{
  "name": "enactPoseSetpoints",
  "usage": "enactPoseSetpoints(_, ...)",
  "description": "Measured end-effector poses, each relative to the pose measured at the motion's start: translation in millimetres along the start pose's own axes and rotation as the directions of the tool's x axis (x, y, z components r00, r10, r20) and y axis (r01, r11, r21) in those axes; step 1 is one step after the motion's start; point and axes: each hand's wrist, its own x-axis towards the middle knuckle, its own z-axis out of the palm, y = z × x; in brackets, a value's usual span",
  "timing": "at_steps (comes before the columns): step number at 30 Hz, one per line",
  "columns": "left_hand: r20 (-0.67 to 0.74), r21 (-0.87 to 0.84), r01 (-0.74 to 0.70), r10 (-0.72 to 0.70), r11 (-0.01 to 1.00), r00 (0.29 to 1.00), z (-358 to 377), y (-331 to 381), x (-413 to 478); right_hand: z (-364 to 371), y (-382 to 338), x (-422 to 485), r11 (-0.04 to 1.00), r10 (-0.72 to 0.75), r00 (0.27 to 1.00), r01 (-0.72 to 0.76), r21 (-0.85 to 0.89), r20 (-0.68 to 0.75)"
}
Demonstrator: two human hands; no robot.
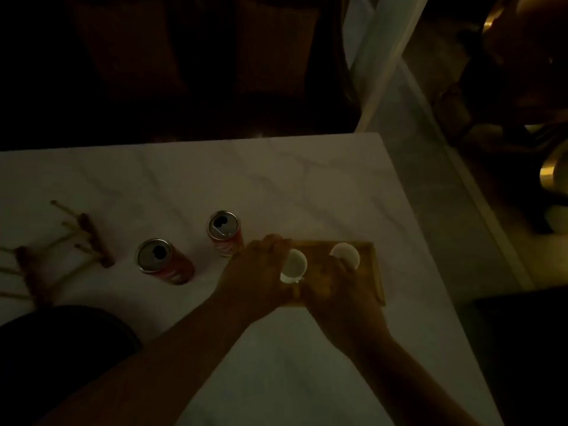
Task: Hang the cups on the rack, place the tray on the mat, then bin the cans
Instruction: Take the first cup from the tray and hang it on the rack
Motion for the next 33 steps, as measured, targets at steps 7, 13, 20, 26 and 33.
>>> enactPoseSetpoints(7, 0.166, -0.013, 0.082, -0.079, 0.997, 0.983, 13, 0, 19, 38, 6, -3, 0.930, 0.167, 0.983, -0.182, 0.318, 0.073)
enactPoseSetpoints(13, 0.106, 0.080, 0.020, -0.029, 0.997, 0.994, 27, -3, 23, 53, 11, 14, 0.675, 0.367, 0.895, -0.445, 0.588, 0.255)
enactPoseSetpoints(20, 0.074, -0.144, 0.118, -0.108, 0.983, 0.991, 23, 1, 10, 49, 1, 23, 0.302, 0.461, 0.779, -0.587, 0.751, 0.424)
enactPoseSetpoints(26, 0.037, -0.430, 0.196, -0.199, 0.881, 0.979, -2, 16, -13, 33, -11, 10, -0.113, 0.304, 0.796, -0.515, 0.849, 0.523)
enactPoseSetpoints(33, -0.093, -0.447, 0.163, -0.227, 0.880, 0.969, -48, 21, -44, 11, -46, 7, 0.087, 0.208, 0.922, -0.349, 0.933, 0.325)
